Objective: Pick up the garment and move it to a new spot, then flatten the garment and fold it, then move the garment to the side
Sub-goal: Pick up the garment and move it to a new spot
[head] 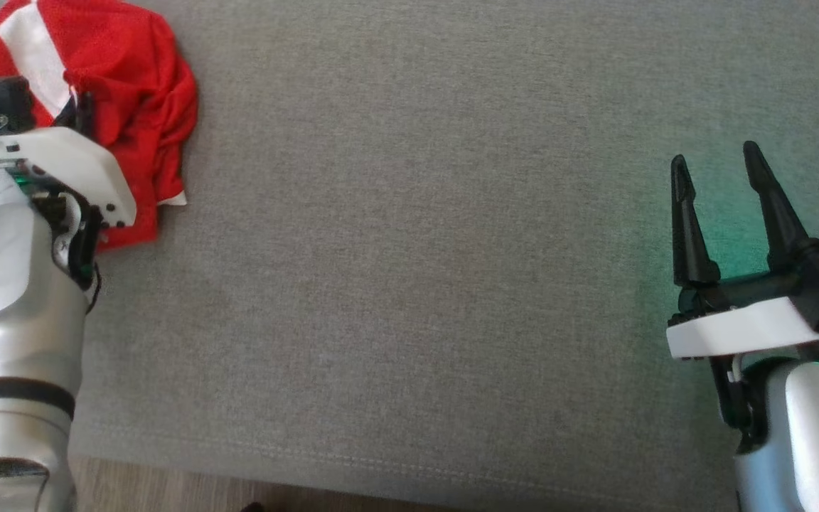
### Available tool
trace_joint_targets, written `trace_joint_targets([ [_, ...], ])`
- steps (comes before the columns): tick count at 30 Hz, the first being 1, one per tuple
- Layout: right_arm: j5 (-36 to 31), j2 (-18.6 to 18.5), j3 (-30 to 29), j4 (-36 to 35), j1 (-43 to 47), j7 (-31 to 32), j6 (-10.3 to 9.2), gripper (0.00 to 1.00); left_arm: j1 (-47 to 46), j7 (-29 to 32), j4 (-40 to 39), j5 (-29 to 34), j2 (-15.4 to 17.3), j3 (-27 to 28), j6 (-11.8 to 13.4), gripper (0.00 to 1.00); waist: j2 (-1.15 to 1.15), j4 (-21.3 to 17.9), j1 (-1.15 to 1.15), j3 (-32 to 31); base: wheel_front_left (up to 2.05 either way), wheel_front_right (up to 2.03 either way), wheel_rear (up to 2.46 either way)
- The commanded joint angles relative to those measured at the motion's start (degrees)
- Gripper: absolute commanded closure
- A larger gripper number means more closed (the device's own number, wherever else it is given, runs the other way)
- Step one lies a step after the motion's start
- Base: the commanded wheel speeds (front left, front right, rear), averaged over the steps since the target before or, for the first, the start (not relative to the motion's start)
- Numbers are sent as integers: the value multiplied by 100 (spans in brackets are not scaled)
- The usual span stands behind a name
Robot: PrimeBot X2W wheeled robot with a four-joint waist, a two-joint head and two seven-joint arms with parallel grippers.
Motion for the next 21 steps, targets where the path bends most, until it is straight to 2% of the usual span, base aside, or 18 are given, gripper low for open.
trace_joint_targets([
  [1,55,-15,127,-106,-162,-93,-5,0,-246,-213,11,49,317,60,-3,100,0,-66,-1,-29,0,0,0],
  [10,192,15,168,322,-178,-346,-5,0,-298,-944,-39,-86,173,-16,-133,100,0,-235,-1,-587,0,0,0],
  [15,326,23,218,604,-141,-497,-5,0,-233,-1101,-639,-292,-42,1,-200,100,0,-396,-1,-996,0,0,0],
  [21,563,24,254,917,-101,-707,-5,0,-89,-1030,-1548,-439,-412,-40,-107,100,0,-666,-1,-1435,0,0,0],
])
